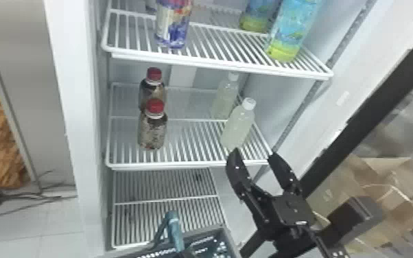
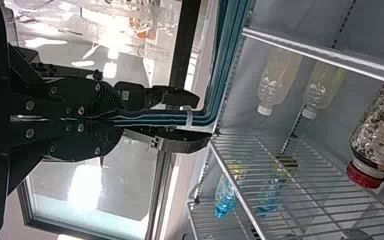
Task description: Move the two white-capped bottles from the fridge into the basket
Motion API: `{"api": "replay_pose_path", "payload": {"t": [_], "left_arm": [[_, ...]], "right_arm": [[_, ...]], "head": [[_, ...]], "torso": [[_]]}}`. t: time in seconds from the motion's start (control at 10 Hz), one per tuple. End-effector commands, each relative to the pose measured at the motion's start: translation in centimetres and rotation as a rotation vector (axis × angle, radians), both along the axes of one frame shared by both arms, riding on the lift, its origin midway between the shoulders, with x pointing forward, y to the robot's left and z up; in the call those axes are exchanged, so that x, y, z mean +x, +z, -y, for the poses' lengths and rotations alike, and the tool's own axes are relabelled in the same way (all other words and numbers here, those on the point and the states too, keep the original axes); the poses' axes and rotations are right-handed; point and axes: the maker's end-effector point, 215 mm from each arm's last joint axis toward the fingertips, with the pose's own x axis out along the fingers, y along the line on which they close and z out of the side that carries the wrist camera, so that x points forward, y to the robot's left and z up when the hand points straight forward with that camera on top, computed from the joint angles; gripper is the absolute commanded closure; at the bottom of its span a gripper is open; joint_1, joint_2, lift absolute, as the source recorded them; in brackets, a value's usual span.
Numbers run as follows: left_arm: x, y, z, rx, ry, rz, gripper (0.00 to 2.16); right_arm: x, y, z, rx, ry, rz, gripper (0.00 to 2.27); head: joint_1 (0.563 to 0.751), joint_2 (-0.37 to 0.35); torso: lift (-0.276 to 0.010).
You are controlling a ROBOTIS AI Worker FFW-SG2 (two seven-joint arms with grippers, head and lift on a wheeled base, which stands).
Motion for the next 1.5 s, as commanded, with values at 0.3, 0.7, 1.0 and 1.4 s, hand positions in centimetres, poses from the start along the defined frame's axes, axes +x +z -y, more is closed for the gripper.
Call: {"api": "replay_pose_path", "payload": {"t": [0.3, 0.7, 1.0, 1.4], "left_arm": [[0.0, -0.1, 0.0, 0.002, 0.002, -0.001, 1.12], [0.0, -0.1, 0.0, 0.001, 0.002, -0.001, 1.12], [0.0, 0.0, 0.0, -0.001, 0.002, -0.002, 1.12], [-0.1, 0.0, -0.1, -0.011, 0.006, -0.015, 1.12]], "right_arm": [[0.0, -0.1, 0.0, -0.003, 0.0, -0.002, 0.22], [0.2, -0.9, 0.4, -0.016, -0.007, -0.018, 0.22], [0.8, -2.4, 1.1, -0.048, -0.019, -0.047, 0.21], [3.0, -3.9, 3.2, -0.117, -0.057, -0.053, 0.07]], "head": [[0.695, -0.35], [0.695, -0.35], [0.695, -0.35], [0.695, -0.35]], "torso": [[-0.26], [-0.26], [-0.26], [-0.26]]}}
